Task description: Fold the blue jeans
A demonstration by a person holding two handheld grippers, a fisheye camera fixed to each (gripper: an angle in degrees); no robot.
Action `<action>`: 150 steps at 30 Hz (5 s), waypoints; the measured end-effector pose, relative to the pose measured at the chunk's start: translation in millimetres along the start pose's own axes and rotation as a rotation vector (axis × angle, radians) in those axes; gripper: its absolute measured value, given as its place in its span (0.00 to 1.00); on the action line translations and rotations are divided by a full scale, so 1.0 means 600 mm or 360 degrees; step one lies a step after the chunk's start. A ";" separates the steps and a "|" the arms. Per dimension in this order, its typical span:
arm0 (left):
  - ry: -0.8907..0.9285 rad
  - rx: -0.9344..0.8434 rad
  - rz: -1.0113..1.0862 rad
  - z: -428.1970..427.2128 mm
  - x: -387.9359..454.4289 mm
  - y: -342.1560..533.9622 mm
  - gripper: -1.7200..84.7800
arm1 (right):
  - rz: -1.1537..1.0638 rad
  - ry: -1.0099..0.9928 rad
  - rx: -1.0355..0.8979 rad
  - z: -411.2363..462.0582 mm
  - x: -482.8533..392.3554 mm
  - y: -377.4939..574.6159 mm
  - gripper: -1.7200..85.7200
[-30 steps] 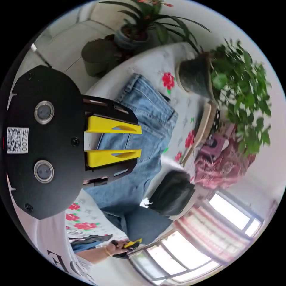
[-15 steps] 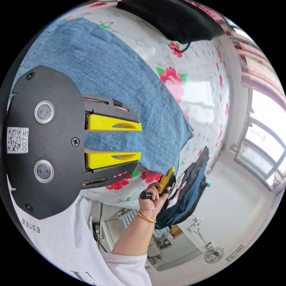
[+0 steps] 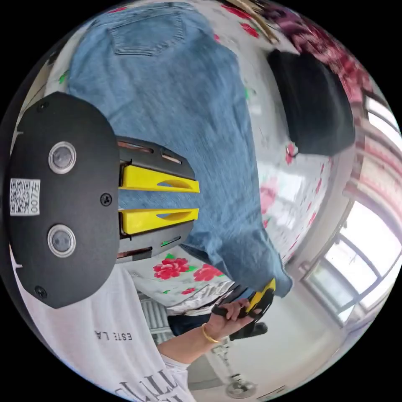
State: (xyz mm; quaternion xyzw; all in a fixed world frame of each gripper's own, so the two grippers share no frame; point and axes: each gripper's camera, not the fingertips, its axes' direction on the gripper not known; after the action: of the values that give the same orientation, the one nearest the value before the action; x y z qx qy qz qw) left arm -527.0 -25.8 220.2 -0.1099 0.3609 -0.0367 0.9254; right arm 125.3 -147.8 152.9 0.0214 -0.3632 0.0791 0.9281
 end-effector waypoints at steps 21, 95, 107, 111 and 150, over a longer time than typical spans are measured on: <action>0.0143 0.0192 0.0345 0.069 0.076 0.045 0.12 | 0.0198 -0.0582 0.0015 0.122 -0.065 -0.073 0.02; 0.0119 0.0938 -0.1877 -0.366 -0.530 0.316 0.14 | -0.0666 -0.0118 -0.1095 0.507 -0.186 0.361 0.08; 0.0087 0.0884 -0.0274 -0.479 -0.200 0.018 0.07 | -0.0150 -0.0029 -0.0588 0.281 -0.050 0.389 0.07; 0.0267 0.0565 0.0376 -0.368 0.004 -0.090 0.07 | 0.0005 0.0025 -0.0427 0.214 0.000 0.392 0.07; 0.0564 0.0036 0.0014 -0.226 -0.124 -0.300 0.08 | -0.0189 -0.0157 -0.0637 0.274 -0.045 -0.052 0.02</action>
State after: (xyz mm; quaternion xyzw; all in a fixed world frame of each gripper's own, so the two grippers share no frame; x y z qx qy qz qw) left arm -671.3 -213.8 213.6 -0.0896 0.5185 -0.0555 0.8486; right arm 0.8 -198.1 255.9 -0.1380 -0.4147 -0.0504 0.8980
